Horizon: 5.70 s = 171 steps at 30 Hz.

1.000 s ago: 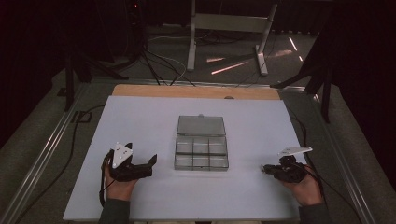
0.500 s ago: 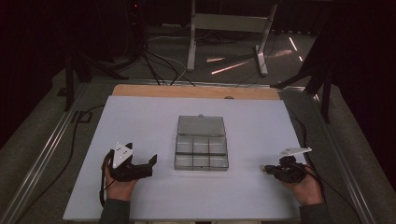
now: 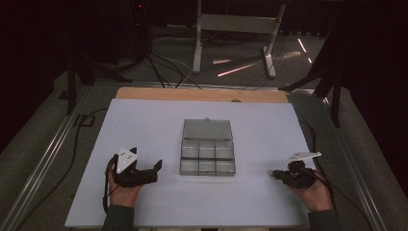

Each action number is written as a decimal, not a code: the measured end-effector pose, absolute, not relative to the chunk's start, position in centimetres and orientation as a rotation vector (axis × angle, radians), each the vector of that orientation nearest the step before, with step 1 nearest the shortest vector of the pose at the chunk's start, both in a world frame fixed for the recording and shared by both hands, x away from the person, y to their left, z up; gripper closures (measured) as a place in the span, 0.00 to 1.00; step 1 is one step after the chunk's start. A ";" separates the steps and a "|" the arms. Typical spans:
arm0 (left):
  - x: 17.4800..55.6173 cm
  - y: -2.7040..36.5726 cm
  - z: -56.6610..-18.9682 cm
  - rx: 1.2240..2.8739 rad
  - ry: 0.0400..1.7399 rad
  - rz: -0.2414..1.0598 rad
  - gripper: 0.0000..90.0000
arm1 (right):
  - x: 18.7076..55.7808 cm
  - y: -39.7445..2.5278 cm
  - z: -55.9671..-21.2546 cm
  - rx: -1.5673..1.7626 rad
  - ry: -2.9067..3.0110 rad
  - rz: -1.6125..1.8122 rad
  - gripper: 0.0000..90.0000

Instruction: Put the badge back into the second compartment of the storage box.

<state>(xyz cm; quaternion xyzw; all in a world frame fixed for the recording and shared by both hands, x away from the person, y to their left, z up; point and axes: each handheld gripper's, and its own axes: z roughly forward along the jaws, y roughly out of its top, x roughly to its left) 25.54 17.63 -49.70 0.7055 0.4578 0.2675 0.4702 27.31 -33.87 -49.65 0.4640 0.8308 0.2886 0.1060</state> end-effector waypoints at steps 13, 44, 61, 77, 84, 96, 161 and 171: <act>25.6 17.6 -49.8 1.731 1.123 0.654 0.01 | 27.2 -33.8 -49.0 1.360 2.400 0.876 0.97; 25.5 17.8 -49.7 1.718 1.136 0.652 0.01 | 27.8 -32.9 -45.1 1.303 2.301 1.003 0.97; 25.6 17.8 -49.7 1.722 1.146 0.648 0.01 | 29.1 -30.8 -43.1 1.246 2.278 1.056 0.97; 25.6 17.8 -49.7 1.722 1.154 0.652 0.01 | 30.6 -28.8 -42.4 1.230 2.273 1.088 0.97; 25.6 17.8 -49.8 1.727 1.155 0.653 0.01 | 31.1 -27.8 -42.2 1.216 2.280 1.102 0.97; 25.6 17.8 -49.8 1.732 1.154 0.653 0.01 | 31.7 -26.4 -42.0 1.201 2.287 1.121 0.97; 25.7 17.8 -49.9 1.737 1.153 0.648 0.01 | 33.9 -20.6 -43.4 1.185 2.329 1.166 0.97; 25.7 17.7 -49.9 1.742 1.153 0.648 0.01 | 34.2 -19.8 -43.6 1.180 2.338 1.158 0.97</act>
